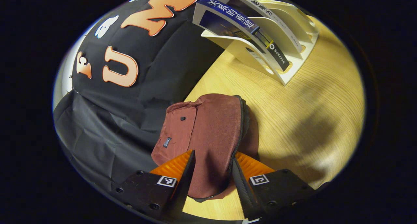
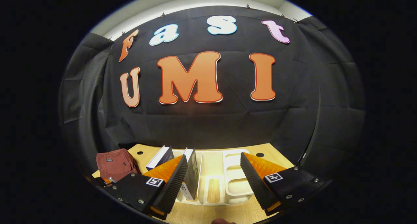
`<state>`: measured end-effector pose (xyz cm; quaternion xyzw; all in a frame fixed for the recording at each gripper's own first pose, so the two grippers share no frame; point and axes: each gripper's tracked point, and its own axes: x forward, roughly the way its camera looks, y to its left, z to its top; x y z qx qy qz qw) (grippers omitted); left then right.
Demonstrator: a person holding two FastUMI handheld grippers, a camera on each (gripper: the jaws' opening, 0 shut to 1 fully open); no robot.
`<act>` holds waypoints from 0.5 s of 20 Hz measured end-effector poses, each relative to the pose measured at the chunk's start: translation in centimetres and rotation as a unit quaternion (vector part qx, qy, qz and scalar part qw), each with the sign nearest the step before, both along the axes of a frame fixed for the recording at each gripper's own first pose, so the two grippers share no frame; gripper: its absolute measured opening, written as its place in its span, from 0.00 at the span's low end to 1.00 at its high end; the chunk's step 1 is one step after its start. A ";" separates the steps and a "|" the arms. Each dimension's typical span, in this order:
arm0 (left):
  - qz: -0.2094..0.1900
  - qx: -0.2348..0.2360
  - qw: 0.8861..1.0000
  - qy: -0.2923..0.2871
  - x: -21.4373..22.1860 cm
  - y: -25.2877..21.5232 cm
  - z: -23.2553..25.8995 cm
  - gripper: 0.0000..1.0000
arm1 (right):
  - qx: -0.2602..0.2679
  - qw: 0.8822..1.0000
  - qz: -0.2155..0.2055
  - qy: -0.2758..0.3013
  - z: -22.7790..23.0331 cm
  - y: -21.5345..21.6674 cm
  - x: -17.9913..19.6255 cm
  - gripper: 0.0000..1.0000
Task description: Open the schoolbag, grab two books from the bookshelf and put them into the schoolbag.
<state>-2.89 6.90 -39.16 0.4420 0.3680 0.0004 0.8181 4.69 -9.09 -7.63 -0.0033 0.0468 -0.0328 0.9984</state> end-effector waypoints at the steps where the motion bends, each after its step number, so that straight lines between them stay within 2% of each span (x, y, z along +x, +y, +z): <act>1: 0.004 0.004 1.000 0.012 -0.1 0.1 -0.5 0.75 | 0.002 1.000 0.002 -0.001 0.1 -0.2 -0.1 0.97; 2: 0.004 0.009 1.000 0.016 0.1 0.1 -0.8 0.61 | 0.003 1.000 0.004 -0.003 0.2 -0.4 -0.3 0.96; 3: 0.006 0.016 1.000 0.020 0.3 0.2 -1.0 0.59 | 0.003 1.000 0.006 -0.005 0.4 -0.5 -0.5 0.97; 6: 0.010 0.022 0.999 0.031 0.6 0.3 -1.3 0.43 | 0.002 1.000 0.013 -0.010 0.5 -1.1 -1.1 0.97; 9: 0.016 0.033 0.998 0.043 0.7 0.5 -1.7 0.34 | 0.004 1.000 0.016 -0.009 0.2 -1.8 -1.9 0.96; 10: 0.014 0.035 0.998 0.047 0.8 0.5 -1.7 0.27 | 0.005 1.000 0.015 -0.009 0.1 -2.1 -2.2 0.96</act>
